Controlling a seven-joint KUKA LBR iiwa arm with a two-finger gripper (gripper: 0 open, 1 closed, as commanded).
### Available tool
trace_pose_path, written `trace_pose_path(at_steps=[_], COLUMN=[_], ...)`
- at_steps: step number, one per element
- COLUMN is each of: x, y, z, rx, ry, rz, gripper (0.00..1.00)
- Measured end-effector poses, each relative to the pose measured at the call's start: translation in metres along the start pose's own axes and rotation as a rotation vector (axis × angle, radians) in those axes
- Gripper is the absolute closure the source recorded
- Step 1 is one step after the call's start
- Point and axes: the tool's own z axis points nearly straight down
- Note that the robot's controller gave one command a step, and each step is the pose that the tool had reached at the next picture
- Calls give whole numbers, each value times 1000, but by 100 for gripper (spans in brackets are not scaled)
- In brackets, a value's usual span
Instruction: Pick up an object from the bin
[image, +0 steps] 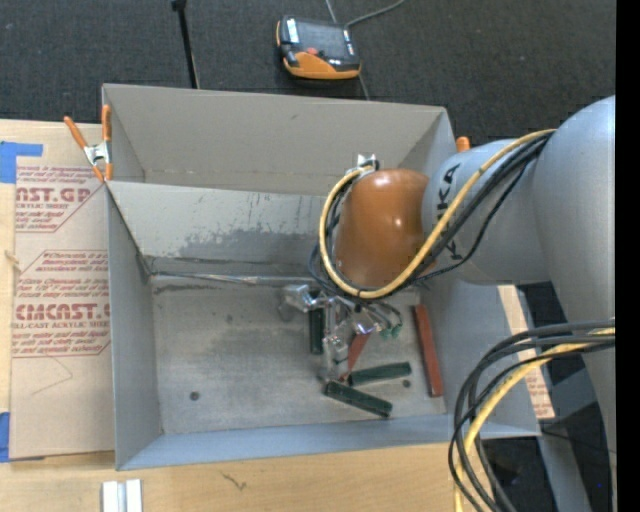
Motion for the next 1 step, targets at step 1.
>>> trace_pose_path(at_steps=[1], x=[20], y=[0], z=[-5], rx=[-1], ry=[2], rz=[-34], gripper=[100])
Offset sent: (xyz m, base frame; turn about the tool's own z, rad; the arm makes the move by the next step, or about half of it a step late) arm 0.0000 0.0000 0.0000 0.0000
